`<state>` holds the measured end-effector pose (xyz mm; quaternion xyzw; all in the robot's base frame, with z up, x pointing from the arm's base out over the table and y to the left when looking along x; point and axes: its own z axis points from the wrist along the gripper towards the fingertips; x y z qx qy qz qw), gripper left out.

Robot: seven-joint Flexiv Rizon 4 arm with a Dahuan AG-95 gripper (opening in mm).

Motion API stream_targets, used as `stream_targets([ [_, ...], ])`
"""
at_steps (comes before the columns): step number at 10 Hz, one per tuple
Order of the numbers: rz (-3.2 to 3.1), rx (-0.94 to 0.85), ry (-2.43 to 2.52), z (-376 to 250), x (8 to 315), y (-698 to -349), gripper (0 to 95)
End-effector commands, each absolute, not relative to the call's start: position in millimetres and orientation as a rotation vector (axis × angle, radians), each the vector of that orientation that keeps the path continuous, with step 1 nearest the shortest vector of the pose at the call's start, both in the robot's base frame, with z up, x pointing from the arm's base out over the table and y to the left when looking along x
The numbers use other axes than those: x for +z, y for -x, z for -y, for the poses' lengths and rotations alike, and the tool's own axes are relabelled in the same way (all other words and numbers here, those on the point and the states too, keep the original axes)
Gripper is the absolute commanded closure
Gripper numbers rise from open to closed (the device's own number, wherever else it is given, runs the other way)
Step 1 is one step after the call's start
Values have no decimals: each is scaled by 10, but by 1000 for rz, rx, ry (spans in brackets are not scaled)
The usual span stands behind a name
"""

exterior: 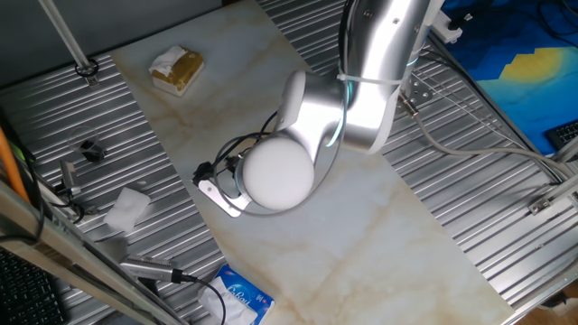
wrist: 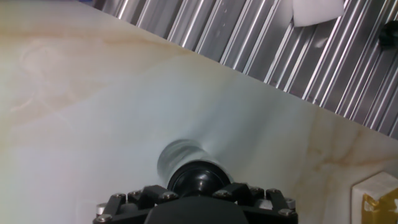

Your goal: Screw the lid onto the jar

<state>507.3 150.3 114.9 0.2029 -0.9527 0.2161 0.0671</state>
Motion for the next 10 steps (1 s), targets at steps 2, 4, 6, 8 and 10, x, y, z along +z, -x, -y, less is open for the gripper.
stream_targets([
  [2, 2881, 654, -618, -1460, 1106, -5060, 190],
  [4, 2882, 655, -623, -1441, 1092, -5054, 190],
  [6, 2887, 658, -619, -1439, 1082, -5054, 190],
  [8, 2889, 660, -620, -1433, 1070, -5052, 190],
  [10, 2893, 663, -624, -1426, 1059, -5050, 190],
])
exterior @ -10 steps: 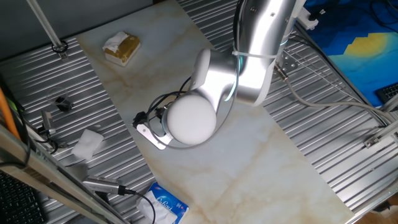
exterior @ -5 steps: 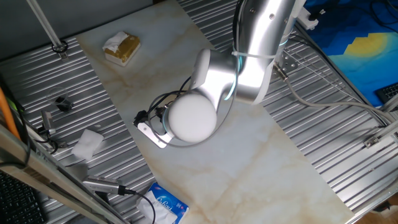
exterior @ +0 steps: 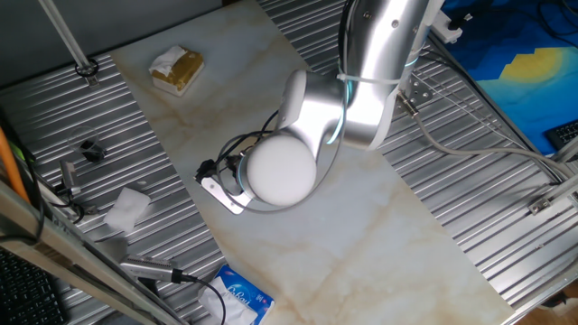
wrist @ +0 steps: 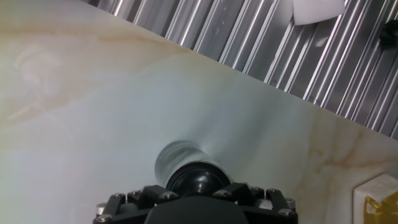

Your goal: Screw the lid onto the jar

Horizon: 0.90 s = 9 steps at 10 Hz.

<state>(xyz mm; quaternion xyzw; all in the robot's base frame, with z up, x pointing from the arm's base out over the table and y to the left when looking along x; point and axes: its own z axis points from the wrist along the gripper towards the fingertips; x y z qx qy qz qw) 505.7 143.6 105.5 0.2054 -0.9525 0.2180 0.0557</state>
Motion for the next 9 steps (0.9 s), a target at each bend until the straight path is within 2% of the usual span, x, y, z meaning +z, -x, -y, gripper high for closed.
stream_targets([
  [1, 2895, 666, -628, -1418, 1044, -5047, 190],
  [9, 2906, 683, -620, -1387, 1010, -5043, 190],
])
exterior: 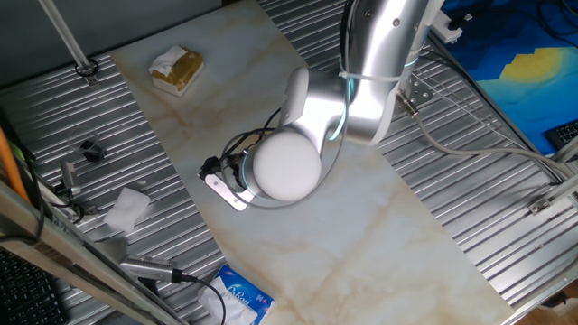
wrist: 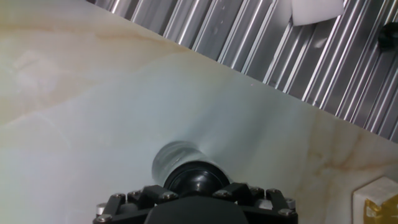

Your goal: Screw the lid onto the jar

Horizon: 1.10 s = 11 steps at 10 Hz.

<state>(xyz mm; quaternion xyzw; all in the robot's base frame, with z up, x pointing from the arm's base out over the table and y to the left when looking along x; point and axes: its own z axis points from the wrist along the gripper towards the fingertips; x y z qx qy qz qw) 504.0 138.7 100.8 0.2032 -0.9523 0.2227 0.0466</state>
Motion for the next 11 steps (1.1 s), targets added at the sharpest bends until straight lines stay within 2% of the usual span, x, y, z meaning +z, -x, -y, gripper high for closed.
stream_targets([
  [1, 2906, 704, -618, -1386, 1011, -5046, 190],
  [10, 2907, 751, -619, -1377, 982, -5052, 190],
  [11, 2907, 752, -620, -1377, 981, -5052, 380],
])
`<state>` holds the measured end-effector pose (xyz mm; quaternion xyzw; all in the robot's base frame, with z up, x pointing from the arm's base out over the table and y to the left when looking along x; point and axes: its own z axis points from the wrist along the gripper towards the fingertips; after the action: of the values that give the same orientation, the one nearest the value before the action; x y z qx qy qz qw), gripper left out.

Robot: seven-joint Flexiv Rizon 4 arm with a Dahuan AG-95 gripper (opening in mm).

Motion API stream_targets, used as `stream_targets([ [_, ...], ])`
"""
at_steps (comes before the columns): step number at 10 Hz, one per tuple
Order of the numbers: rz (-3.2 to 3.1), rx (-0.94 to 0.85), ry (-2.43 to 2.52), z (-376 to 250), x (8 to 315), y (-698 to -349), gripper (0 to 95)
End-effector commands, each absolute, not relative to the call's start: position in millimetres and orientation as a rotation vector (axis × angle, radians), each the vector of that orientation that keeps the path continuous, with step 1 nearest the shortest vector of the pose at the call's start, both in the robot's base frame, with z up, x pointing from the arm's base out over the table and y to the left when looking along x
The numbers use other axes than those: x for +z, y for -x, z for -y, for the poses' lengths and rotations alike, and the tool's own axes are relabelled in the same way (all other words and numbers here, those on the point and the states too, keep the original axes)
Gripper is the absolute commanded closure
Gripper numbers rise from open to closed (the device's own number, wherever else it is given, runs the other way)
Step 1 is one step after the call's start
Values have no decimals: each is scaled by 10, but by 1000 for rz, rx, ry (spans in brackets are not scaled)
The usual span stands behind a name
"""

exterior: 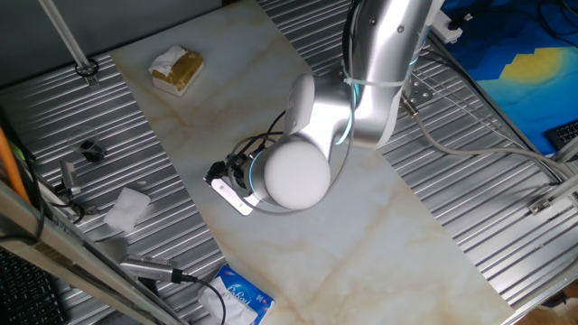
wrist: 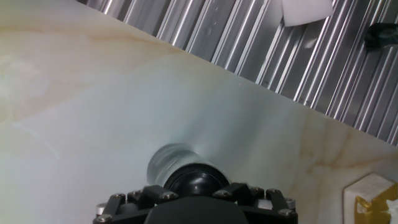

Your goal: Screw the lid onto the jar

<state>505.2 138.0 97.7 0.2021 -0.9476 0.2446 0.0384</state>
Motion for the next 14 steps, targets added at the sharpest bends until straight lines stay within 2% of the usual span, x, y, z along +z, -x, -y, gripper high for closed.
stream_targets([
  [1, 2908, 753, -621, -1376, 981, -5052, 380],
  [2, 2909, 755, -622, -1376, 979, -5051, 380],
  [3, 2907, 762, -625, -1373, 979, -5051, 570],
  [6, 2909, 764, -626, -1372, 978, -5051, 570],
  [7, 2911, 765, -624, -1372, 977, -5051, 760],
  [8, 2913, 765, -620, -1372, 978, -5051, 760],
  [9, 2917, 764, -614, -1369, 979, -5051, 950],
  [14, 2936, 736, -606, -1362, 992, -5051, 950],
])
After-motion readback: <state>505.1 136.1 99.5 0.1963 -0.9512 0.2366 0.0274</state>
